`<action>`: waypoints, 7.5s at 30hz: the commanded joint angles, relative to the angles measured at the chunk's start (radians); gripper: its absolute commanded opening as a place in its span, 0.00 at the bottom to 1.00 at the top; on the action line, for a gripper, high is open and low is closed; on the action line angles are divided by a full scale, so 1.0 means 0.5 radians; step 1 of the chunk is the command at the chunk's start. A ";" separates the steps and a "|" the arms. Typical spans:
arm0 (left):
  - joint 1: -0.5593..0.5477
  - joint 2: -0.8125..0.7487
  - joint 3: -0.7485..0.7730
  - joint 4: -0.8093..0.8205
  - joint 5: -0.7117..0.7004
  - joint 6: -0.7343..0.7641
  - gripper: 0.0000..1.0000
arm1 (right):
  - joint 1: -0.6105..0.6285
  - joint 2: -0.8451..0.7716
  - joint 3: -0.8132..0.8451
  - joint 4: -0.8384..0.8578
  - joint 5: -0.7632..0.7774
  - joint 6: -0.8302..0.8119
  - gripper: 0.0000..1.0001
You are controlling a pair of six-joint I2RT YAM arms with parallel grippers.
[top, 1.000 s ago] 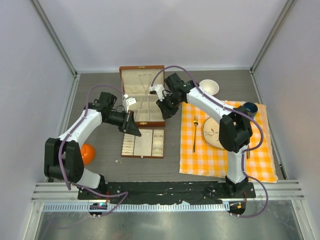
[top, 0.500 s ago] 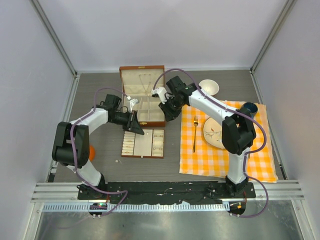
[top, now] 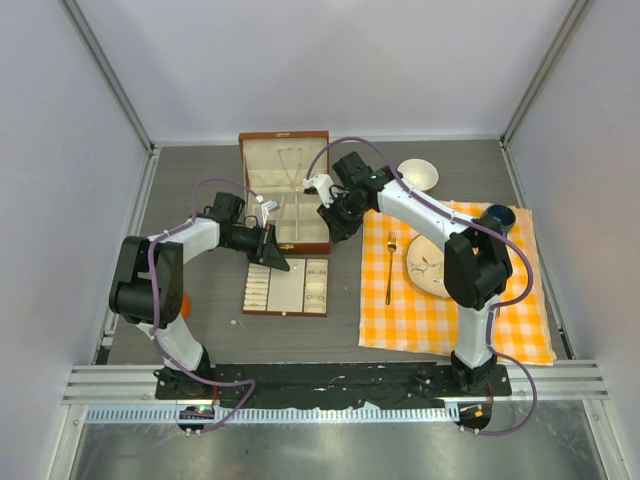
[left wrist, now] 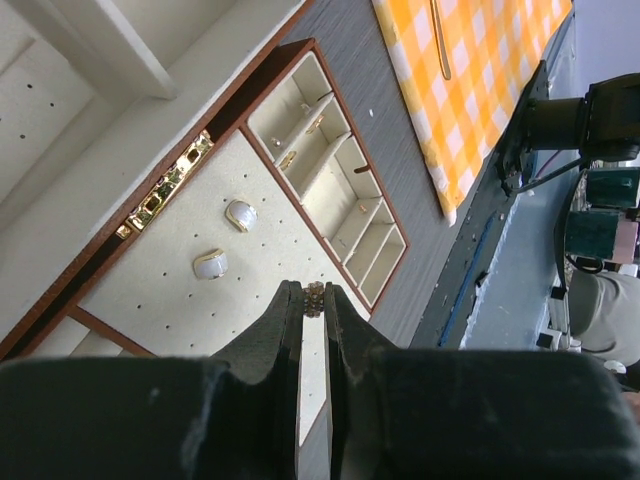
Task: Organize the mixed jewelry
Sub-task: Place the jewelry in the compartment layer, then pick up the jewelry from the center of the board.
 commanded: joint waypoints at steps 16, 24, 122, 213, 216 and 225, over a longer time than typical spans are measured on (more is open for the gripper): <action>-0.031 0.045 -0.034 0.152 -0.018 -0.043 0.00 | 0.004 -0.077 0.002 0.057 -0.012 -0.013 0.20; -0.038 0.018 0.027 -0.093 -0.092 0.260 0.00 | 0.004 -0.065 -0.019 0.069 -0.009 -0.017 0.21; -0.105 0.140 0.110 -0.185 -0.089 0.350 0.00 | 0.025 -0.028 -0.047 0.075 -0.015 -0.013 0.20; 0.008 -1.197 -0.469 -1.173 -1.325 1.604 0.29 | 0.050 -0.160 -0.096 0.017 -0.092 -0.087 0.21; 0.008 -1.194 -0.537 -1.121 -1.374 1.617 0.29 | 0.053 -0.166 -0.102 0.014 -0.085 -0.087 0.21; 0.008 -1.096 -0.607 -0.989 -1.334 1.577 0.30 | 0.059 -0.154 -0.120 0.026 -0.088 -0.081 0.21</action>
